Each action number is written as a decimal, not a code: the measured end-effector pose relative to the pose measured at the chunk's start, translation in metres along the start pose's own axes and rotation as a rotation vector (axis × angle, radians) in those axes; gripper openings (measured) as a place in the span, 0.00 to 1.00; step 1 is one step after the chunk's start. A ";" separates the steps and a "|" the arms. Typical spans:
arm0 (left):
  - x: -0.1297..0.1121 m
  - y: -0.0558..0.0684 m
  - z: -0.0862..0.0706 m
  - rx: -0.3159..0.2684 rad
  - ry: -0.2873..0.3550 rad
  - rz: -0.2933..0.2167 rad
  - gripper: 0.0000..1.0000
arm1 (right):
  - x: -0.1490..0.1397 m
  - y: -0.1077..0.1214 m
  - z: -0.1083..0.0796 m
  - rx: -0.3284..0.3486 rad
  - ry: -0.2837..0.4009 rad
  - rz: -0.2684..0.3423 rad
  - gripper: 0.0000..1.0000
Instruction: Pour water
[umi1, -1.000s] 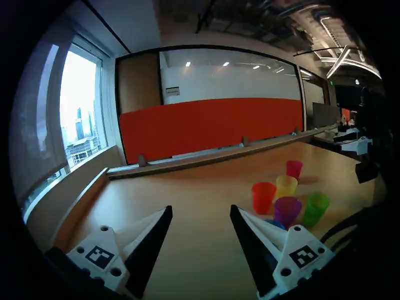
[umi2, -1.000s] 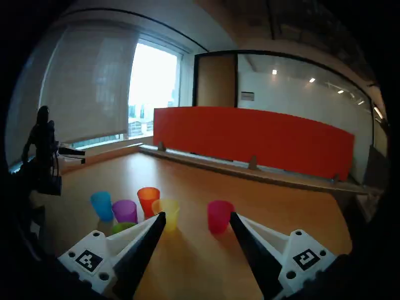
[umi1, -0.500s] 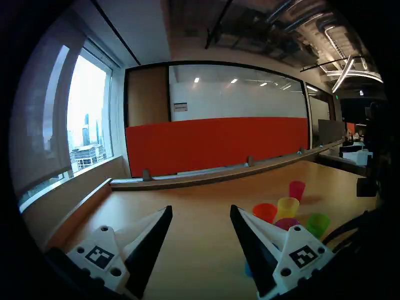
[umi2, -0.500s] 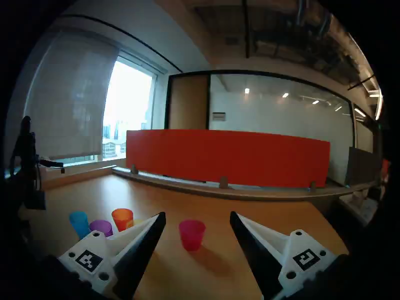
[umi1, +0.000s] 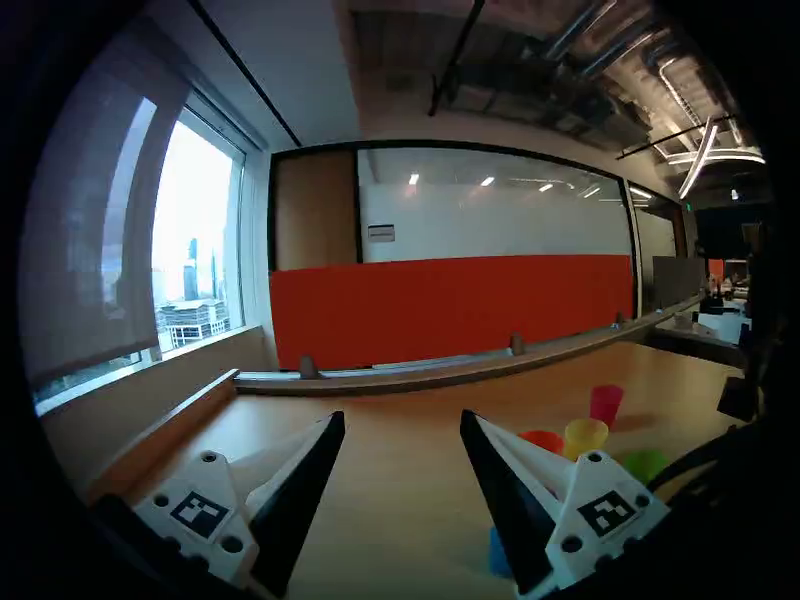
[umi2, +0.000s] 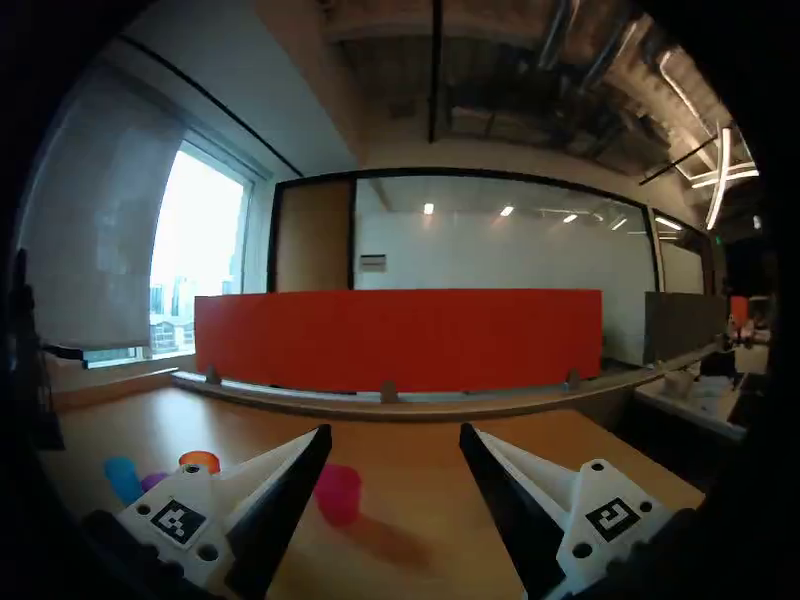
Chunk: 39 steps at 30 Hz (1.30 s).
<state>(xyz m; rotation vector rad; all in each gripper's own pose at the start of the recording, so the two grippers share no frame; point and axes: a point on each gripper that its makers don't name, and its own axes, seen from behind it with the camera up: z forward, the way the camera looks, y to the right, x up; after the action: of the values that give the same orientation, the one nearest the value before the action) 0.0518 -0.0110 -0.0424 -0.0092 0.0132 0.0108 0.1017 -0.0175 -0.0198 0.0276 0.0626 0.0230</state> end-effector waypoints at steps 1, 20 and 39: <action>0.001 0.000 0.000 0.002 0.005 -0.004 0.85 | 0.000 0.003 0.000 -0.015 0.004 0.005 0.99; -0.004 0.019 0.017 0.009 0.043 -0.007 0.85 | -0.010 0.012 0.000 -0.066 0.002 0.076 0.99; -0.032 0.010 0.022 0.080 0.094 0.042 0.85 | -0.023 -0.002 0.005 -0.036 -0.048 0.011 0.99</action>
<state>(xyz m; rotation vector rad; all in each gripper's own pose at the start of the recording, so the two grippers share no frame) 0.0196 -0.0008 -0.0198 0.0701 0.1076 0.0519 0.0790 -0.0202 -0.0133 -0.0071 0.0137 0.0347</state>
